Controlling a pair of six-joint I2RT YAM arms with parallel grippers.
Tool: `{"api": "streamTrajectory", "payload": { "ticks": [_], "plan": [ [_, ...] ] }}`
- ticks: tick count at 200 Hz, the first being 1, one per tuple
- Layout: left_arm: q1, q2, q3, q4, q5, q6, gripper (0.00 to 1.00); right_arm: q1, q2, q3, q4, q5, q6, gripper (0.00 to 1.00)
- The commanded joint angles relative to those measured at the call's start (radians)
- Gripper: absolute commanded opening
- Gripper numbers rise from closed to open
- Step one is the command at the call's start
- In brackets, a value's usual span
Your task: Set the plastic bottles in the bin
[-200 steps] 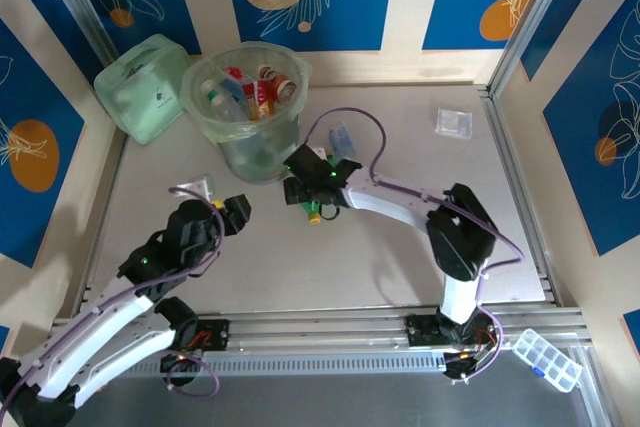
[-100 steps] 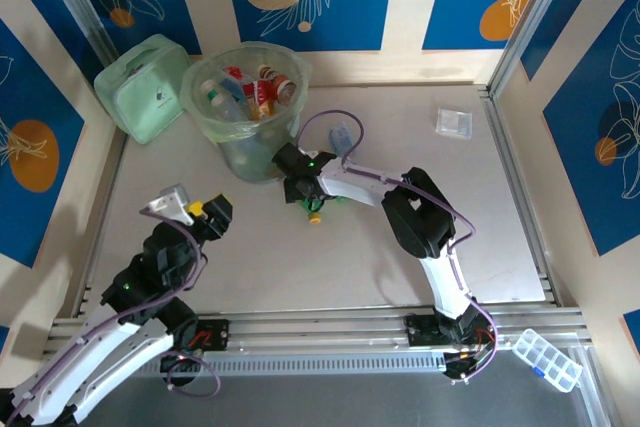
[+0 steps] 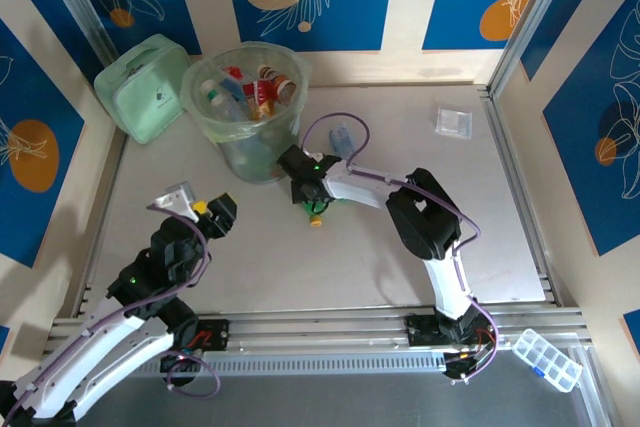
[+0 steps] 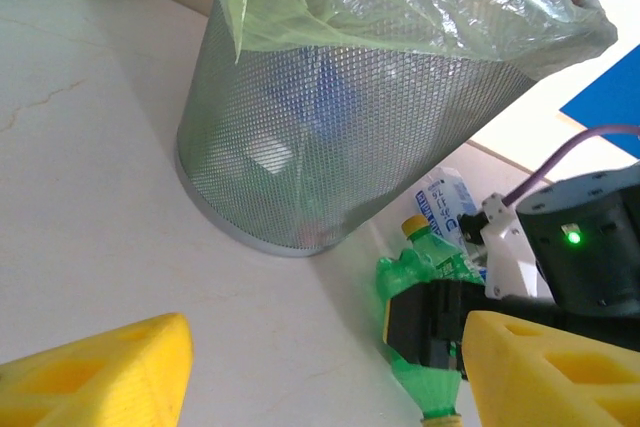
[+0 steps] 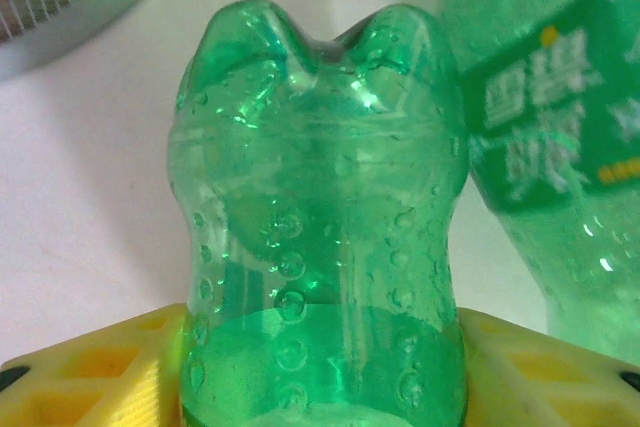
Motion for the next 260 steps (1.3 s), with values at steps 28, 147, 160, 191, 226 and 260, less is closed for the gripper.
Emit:
{"api": "streamTrajectory", "payload": {
  "ticks": [28, 147, 160, 191, 226, 260],
  "plan": [
    [0.0, 0.041, -0.046, 0.117, 0.054, 0.025, 0.84, 0.046, -0.294, -0.208, 0.158, -0.062, -0.078, 0.55],
    [0.003, 0.328, -0.236, 0.983, 0.706, 0.046, 0.99, 0.171, -0.809, -0.781, 0.764, -0.226, -0.303, 0.52],
    [0.002, 0.4, -0.23, 1.048, 0.751, 0.022, 0.99, 0.173, -0.821, -0.793, 0.777, -0.24, -0.307, 0.52],
    [0.004, 0.534, -0.247, 1.227, 0.801, -0.058, 1.0, 0.198, -0.837, -0.822, 0.827, -0.259, -0.319, 0.52],
    [0.004, 0.538, -0.24, 1.209, 0.797, -0.045, 0.96, 0.243, -0.835, -0.828, 0.861, -0.262, -0.355, 0.52],
    [0.003, 0.508, -0.239, 1.19, 0.808, -0.029, 0.69, 0.267, -0.824, -0.818, 0.856, -0.226, -0.378, 0.51]
  ]
}}
